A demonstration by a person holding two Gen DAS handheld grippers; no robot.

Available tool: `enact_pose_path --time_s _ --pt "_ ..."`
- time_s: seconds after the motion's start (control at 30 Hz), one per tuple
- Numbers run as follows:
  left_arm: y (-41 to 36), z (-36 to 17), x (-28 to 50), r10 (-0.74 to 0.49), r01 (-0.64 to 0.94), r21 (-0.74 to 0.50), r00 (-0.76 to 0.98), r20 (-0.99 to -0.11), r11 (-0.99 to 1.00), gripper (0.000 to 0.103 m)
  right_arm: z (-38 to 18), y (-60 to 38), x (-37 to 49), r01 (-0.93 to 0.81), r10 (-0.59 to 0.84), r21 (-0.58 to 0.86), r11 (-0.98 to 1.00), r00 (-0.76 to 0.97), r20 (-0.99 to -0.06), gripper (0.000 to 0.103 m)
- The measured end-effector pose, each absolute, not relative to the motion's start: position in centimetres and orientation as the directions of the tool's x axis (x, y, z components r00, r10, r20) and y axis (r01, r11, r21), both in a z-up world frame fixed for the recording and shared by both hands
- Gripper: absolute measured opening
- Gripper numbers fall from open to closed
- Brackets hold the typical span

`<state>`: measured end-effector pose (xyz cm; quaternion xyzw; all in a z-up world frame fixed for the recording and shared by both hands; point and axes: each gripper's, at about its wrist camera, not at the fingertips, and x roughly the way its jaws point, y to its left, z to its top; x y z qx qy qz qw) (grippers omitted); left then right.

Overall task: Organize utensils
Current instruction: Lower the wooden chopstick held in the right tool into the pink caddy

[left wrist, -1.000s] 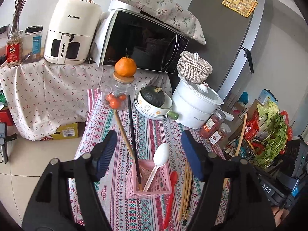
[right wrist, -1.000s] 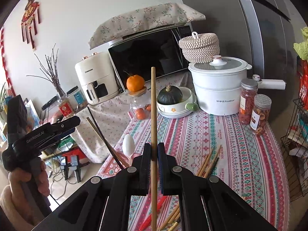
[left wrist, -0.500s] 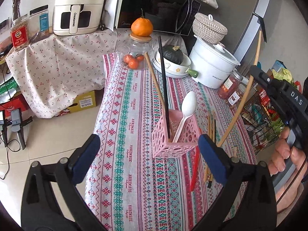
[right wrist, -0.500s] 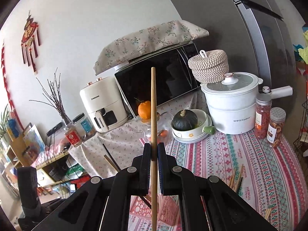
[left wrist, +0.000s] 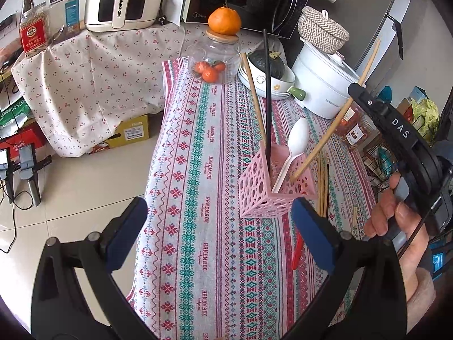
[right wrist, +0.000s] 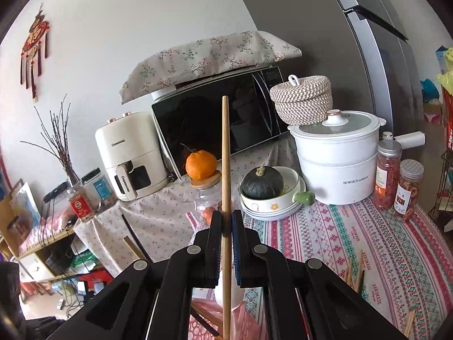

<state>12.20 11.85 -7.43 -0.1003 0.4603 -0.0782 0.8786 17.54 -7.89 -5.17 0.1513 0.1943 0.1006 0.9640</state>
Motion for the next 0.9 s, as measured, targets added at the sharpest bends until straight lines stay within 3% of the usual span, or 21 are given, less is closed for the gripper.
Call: enact_pose_path --time_s 0.2,0.27,0.33,0.6,0.9 --pt "11.6 -7.3 12.1 -0.225 0.048 -0.241 0.57 -0.791 0.969 0.101 -6.8 -7.1 17.3 -0.148 0.262 0.292 0.945 0.878 -0.401 0.009" --pt "11.4 -7.3 12.0 -0.224 0.05 -0.239 0.57 -0.79 0.97 0.101 -6.7 -7.4 17.1 -0.16 0.28 0.302 0.94 0.867 -0.412 0.016" --pt "11.1 -7.2 11.9 -0.226 0.055 -0.238 0.569 -0.791 0.97 0.101 -6.1 -7.8 16.7 -0.171 0.294 0.306 0.936 0.86 -0.417 0.034" --pt "8.7 -6.9 11.3 -0.248 0.107 -0.229 0.563 -0.788 0.968 0.101 -3.8 -11.8 14.7 -0.136 0.274 0.312 0.94 0.845 -0.459 0.08" --pt "4.5 -7.2 10.3 -0.267 0.183 -0.199 0.534 -0.802 0.963 0.101 -5.1 -18.5 13.2 0.019 0.179 0.299 0.954 0.765 -0.619 0.098"
